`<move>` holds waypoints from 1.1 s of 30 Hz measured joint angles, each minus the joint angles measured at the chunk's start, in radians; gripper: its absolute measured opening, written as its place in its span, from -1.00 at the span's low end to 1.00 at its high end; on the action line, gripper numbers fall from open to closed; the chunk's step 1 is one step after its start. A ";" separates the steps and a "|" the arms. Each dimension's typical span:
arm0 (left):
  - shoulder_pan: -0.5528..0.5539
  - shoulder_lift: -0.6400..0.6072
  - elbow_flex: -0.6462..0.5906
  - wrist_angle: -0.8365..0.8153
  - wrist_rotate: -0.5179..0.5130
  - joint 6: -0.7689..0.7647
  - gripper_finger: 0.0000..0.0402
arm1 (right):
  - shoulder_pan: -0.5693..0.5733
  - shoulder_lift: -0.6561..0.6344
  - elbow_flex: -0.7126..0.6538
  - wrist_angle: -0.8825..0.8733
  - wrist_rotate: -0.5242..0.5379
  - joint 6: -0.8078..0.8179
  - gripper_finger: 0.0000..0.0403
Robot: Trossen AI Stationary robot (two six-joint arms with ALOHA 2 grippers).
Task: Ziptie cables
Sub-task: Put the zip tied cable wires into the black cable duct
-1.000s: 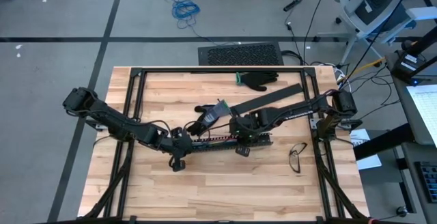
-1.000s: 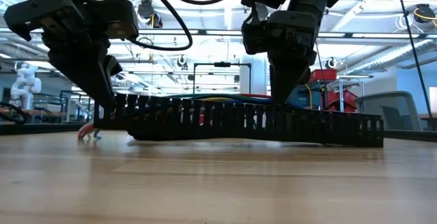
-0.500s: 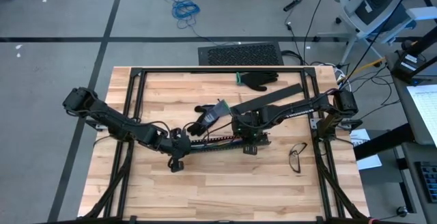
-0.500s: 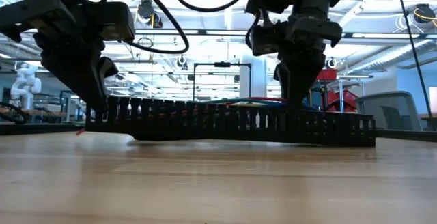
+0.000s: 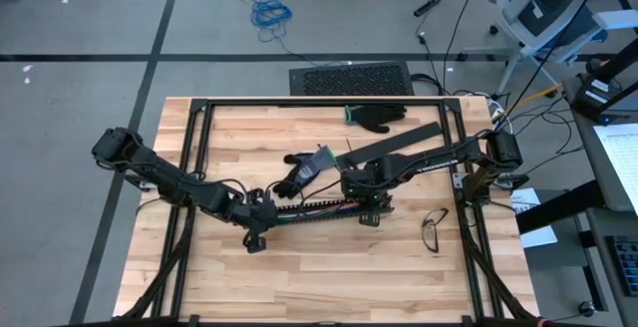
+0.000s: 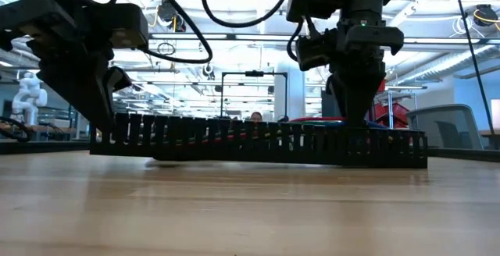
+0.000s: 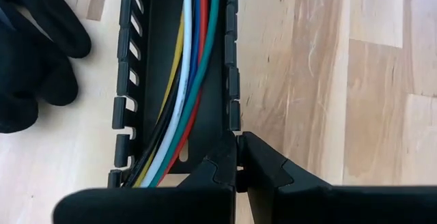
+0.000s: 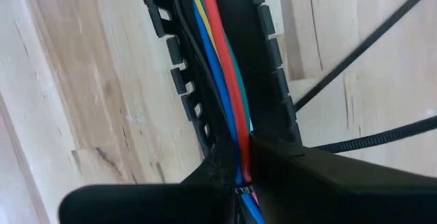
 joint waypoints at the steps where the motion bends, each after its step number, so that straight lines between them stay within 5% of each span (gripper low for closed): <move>1: 0.001 0.000 0.000 -0.001 0.000 0.000 -0.91 | 0.000 0.000 0.000 0.001 0.000 0.001 -0.90; 33: 0.001 0.000 0.001 0.005 -0.002 -0.001 -0.91 | 0.000 0.000 0.001 0.095 -0.004 0.024 -0.66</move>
